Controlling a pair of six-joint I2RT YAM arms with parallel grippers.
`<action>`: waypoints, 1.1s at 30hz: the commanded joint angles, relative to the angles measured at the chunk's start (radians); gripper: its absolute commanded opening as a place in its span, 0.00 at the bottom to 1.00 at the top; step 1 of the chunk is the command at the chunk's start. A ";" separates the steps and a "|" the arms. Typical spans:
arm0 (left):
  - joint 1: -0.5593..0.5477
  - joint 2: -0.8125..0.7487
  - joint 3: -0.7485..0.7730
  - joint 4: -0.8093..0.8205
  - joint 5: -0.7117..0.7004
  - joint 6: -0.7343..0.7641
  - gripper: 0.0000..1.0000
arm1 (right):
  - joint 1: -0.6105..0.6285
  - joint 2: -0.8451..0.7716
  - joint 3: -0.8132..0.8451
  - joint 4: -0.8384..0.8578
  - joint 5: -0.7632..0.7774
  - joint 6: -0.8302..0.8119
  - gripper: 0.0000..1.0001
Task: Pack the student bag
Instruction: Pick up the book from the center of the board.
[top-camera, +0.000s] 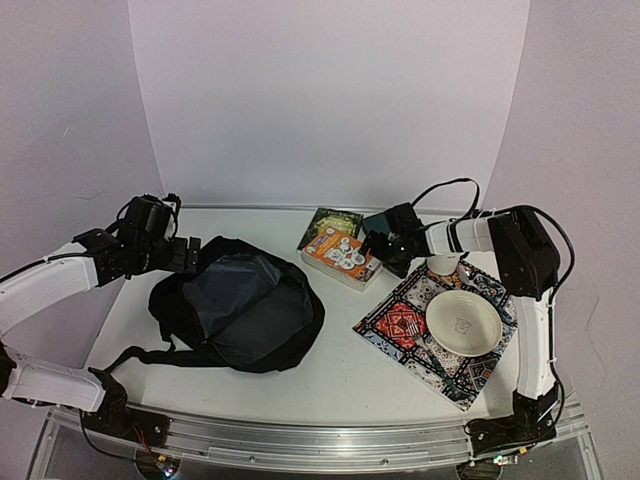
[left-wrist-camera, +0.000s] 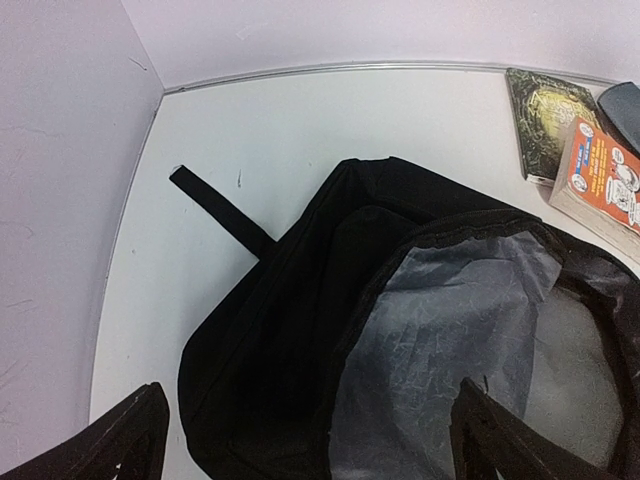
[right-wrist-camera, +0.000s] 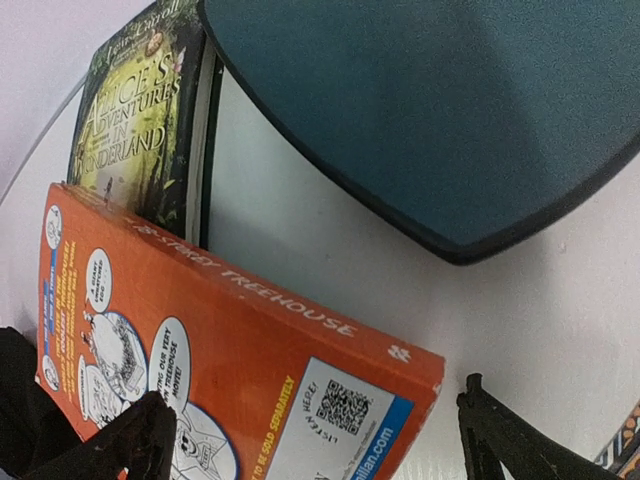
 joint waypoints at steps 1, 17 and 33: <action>0.007 -0.024 -0.002 0.036 -0.007 0.019 0.99 | -0.025 0.054 0.057 -0.003 -0.107 -0.056 0.98; 0.010 -0.030 -0.008 0.039 -0.004 0.024 0.99 | -0.034 0.055 0.015 0.181 -0.408 -0.094 0.79; 0.012 -0.039 -0.011 0.043 0.012 0.025 1.00 | -0.034 -0.047 -0.097 0.385 -0.511 -0.037 0.04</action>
